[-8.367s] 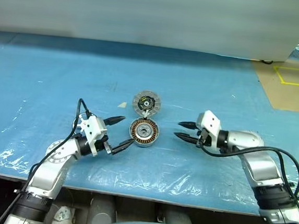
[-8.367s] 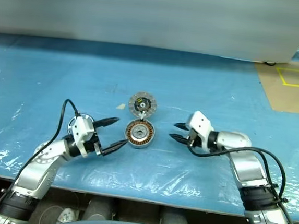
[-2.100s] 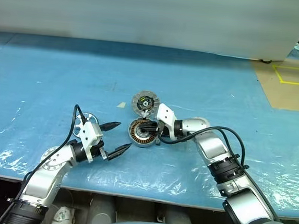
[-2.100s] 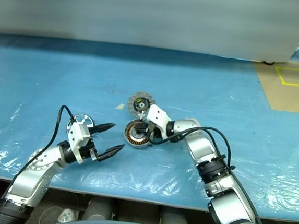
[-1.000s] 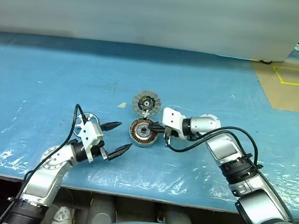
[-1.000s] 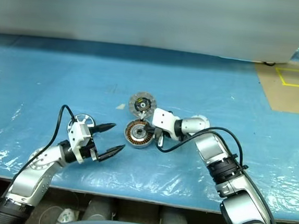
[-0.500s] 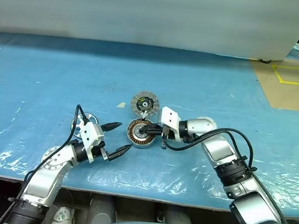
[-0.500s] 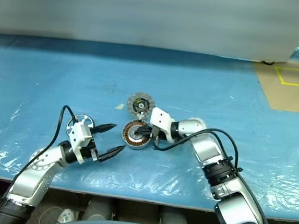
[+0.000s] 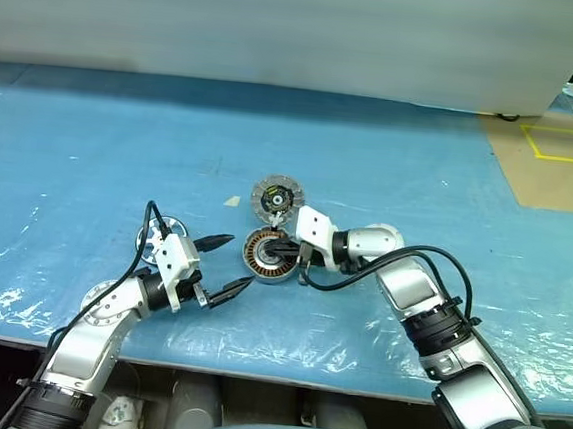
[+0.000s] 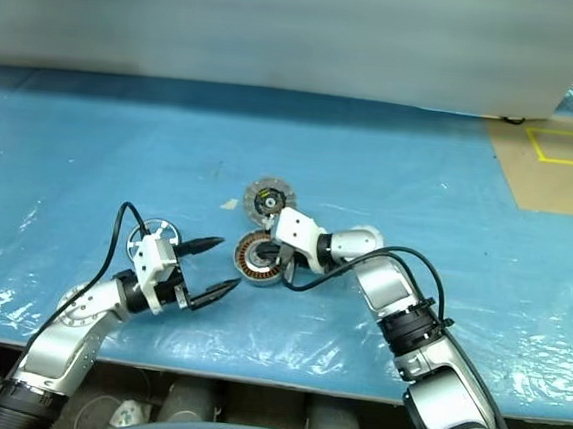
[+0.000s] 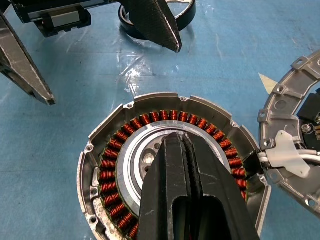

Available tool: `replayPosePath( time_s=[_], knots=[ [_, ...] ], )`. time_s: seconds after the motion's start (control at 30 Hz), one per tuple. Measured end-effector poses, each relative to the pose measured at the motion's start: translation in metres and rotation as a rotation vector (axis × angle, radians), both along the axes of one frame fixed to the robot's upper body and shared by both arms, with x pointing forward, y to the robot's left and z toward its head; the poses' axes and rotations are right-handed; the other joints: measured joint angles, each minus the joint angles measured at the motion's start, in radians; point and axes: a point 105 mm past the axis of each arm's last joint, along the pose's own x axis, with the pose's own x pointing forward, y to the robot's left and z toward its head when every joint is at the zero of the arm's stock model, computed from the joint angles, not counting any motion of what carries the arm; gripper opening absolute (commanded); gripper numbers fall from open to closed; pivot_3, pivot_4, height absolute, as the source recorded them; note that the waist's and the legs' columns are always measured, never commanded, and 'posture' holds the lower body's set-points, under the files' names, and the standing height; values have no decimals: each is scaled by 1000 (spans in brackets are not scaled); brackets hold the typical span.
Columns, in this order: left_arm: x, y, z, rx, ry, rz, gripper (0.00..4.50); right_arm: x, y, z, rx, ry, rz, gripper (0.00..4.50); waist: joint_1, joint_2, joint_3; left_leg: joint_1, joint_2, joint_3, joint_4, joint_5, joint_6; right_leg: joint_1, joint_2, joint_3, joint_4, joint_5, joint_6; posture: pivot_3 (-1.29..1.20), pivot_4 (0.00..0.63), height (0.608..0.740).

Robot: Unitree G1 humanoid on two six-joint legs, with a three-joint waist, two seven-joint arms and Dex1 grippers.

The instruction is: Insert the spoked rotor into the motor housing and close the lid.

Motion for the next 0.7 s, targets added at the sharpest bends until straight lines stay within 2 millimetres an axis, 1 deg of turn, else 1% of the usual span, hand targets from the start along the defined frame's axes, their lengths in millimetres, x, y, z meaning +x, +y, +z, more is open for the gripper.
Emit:
replayPosePath(
  time_s=[0.23,0.5,0.57,0.7],
  knots=[
    [0,0,0,-2,0,1,4500,5,-2,0,-68,-38,2,21,0,0,0,1,0,0,0,0,0,1,0,0,0,0,0,0,150,740],
    [0,-1,0,-3,0,3,4500,7,-9,-1,-98,-45,-11,21,3,0,0,3,0,0,0,0,0,4,0,0,0,0,0,0,150,740],
    [0,-1,0,-3,0,3,4500,8,-9,0,-89,-39,-17,21,2,0,0,4,0,0,0,0,0,4,0,0,0,0,0,0,150,740],
    [1,0,0,-2,0,3,4500,3,-6,-2,2,54,-34,21,1,0,0,3,0,0,-1,0,0,3,0,0,0,0,0,0,150,740]
  ],
)
